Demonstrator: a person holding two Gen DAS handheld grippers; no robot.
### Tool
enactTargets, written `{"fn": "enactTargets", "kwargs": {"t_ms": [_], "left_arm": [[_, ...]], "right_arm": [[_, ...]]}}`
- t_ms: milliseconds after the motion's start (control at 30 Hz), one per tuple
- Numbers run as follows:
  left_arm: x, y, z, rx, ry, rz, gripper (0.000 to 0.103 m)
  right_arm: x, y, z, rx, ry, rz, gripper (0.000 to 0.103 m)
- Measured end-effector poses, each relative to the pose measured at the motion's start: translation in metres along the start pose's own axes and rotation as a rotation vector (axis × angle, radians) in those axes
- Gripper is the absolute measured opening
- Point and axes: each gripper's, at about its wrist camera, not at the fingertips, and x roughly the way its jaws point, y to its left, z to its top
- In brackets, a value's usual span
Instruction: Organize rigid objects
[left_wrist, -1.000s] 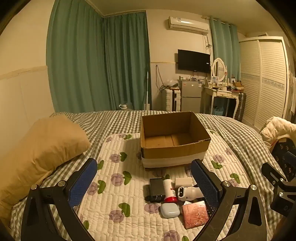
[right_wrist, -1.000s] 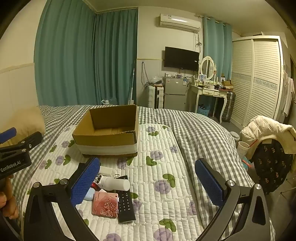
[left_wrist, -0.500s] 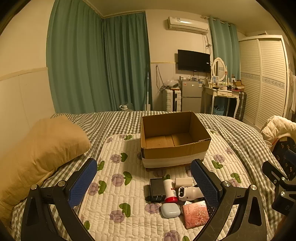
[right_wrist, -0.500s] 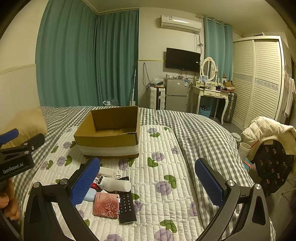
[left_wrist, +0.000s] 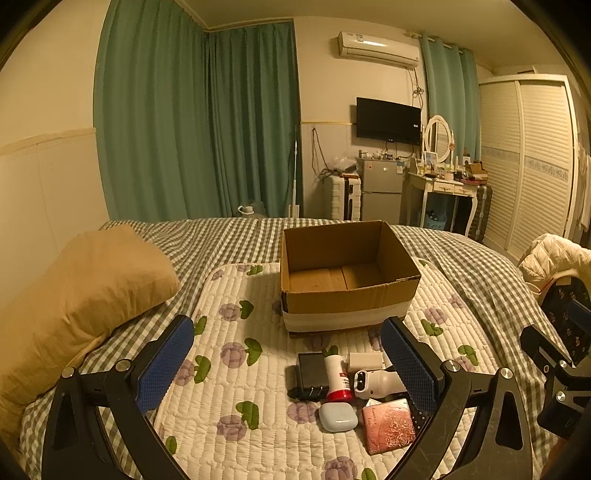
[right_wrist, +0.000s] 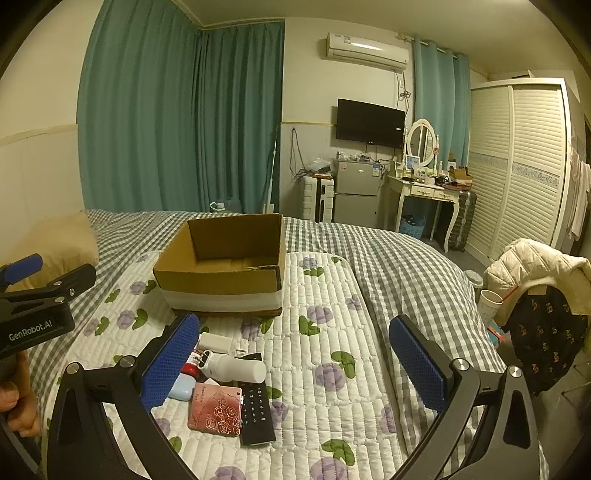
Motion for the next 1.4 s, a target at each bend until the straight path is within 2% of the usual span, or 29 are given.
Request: {"fn": "enactTargets", "kwargs": {"t_ms": [1100,1400], "left_arm": [[-0.0035,-0.0021,0.002,-0.005,-0.003,-0.005,0.103],[-0.0066,-0.0012,0.0018,-0.006,-0.012,-0.004,0.103]], "right_arm": [[-0.0034,-0.0031,-0.0018,-0.015,-0.02,-0.001,0.103],[-0.0059,0.0004,-0.0006,-0.014,-0.037,0.03,0.103]]}}
